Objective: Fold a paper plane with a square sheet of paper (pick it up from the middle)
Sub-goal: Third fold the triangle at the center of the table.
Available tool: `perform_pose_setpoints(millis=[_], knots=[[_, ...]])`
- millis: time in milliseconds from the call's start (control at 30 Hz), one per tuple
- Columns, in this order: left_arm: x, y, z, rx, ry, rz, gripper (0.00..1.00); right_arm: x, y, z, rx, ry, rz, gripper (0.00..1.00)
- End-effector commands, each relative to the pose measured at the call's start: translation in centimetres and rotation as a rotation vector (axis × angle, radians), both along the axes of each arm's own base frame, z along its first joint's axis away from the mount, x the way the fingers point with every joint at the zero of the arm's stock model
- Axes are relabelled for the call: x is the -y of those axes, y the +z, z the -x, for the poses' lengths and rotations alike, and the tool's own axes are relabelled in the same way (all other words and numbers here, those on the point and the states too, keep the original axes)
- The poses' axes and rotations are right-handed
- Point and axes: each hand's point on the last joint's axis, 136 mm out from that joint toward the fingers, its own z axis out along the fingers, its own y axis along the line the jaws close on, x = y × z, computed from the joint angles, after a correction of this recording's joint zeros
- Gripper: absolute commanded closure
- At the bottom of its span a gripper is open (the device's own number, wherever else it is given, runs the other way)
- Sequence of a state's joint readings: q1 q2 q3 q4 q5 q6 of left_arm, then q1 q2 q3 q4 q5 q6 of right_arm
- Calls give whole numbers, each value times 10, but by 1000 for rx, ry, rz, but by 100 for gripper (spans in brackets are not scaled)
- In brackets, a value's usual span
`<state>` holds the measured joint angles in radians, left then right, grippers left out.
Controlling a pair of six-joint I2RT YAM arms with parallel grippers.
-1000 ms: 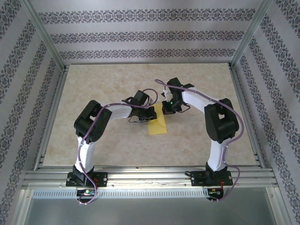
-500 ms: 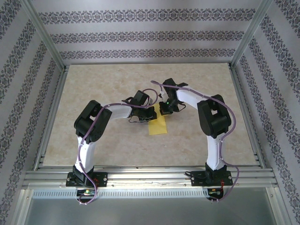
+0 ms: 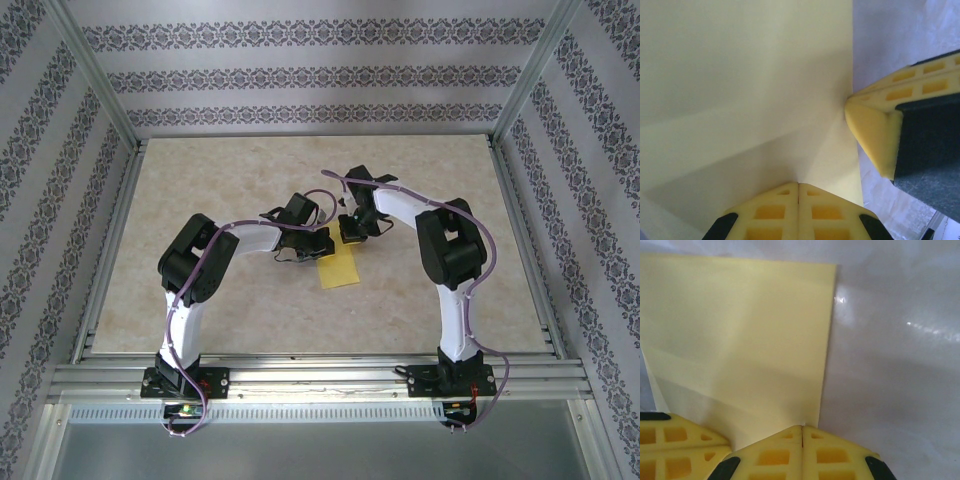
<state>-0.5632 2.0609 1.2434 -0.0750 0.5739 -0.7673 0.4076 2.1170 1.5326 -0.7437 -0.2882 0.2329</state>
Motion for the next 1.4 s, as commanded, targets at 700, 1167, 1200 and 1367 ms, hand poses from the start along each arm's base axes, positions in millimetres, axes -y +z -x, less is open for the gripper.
perform_pose_setpoints(millis=[700,1167,1200,1367], knots=[[-2,-19,13,-52,-23,-33,100,-34,60,-34,-3,-157,-530,94],[0,-18,12,-52,-30,-27,100,-22,-1,-7,-119,-236,-560,94],[0,-18,12,-52,-33,-27,100,-19,-5,-11,-108,-244,-551,95],[-1,-21,15,-58,-40,-36,100,-17,-3,-40,-76,-307,-615,95]])
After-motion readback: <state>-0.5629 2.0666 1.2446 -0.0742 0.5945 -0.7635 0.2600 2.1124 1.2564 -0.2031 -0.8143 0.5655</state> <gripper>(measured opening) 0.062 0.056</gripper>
